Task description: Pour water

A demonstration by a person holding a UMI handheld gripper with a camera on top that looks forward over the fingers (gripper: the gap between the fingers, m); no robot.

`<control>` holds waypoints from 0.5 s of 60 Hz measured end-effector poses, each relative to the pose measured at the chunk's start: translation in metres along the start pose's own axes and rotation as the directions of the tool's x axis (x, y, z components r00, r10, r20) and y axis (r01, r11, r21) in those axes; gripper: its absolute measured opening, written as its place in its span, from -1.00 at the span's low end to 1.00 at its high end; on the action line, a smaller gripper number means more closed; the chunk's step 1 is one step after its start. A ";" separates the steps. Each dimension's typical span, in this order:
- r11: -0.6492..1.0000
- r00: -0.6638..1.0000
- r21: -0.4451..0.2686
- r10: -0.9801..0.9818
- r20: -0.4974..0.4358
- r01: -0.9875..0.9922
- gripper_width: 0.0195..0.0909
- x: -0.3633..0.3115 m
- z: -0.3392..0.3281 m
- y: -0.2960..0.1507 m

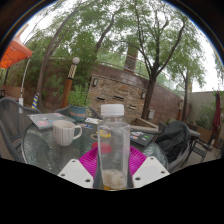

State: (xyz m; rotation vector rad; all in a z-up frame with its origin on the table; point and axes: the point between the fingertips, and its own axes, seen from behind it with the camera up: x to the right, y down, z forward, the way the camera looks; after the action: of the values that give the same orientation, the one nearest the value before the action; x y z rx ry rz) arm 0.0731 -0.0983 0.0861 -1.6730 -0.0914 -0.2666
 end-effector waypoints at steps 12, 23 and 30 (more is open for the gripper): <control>0.769 0.764 -0.063 -0.640 -0.086 0.637 -0.46 -0.008 0.053 -0.040; 0.097 0.085 -0.080 -0.986 -0.145 0.992 -0.47 -0.039 0.096 -0.099; -0.289 -0.304 -0.109 -0.938 -0.166 0.951 -0.46 -0.062 0.110 -0.115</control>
State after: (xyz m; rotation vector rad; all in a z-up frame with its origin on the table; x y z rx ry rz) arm 0.0016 0.0304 0.1729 -0.9680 -1.4676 -1.7508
